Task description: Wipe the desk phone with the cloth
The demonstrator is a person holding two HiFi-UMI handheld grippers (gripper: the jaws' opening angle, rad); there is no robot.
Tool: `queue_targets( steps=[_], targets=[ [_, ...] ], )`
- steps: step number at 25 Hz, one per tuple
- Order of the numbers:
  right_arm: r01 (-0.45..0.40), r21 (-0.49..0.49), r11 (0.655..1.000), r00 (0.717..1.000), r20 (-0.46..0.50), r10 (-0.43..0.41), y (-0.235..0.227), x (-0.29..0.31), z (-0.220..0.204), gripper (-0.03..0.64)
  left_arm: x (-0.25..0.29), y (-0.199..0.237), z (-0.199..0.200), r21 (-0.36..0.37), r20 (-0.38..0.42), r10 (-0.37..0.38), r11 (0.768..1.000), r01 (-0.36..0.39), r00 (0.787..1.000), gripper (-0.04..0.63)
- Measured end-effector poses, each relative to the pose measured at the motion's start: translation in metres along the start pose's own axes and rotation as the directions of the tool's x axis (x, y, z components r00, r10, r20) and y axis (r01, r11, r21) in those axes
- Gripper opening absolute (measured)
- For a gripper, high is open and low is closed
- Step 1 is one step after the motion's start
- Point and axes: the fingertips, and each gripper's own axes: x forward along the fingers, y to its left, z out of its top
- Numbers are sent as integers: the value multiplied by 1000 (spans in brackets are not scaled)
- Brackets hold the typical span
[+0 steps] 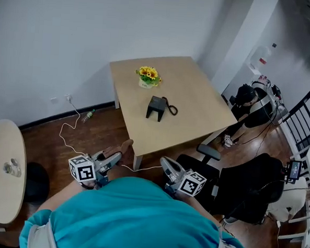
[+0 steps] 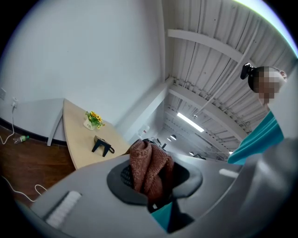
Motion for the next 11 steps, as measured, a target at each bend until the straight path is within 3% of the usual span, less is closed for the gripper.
queue_targets(
  steps=[5,11],
  targets=[
    [0,-81,997,1000,-15,-1,18,20,2,2,-16,13,14,-11,21,-18,1000,19,1000,87],
    [30,-79,996,999,19,-29,20,18,1,2,-16,16,22,-22,26,-33,999,33,999,87]
  ],
)
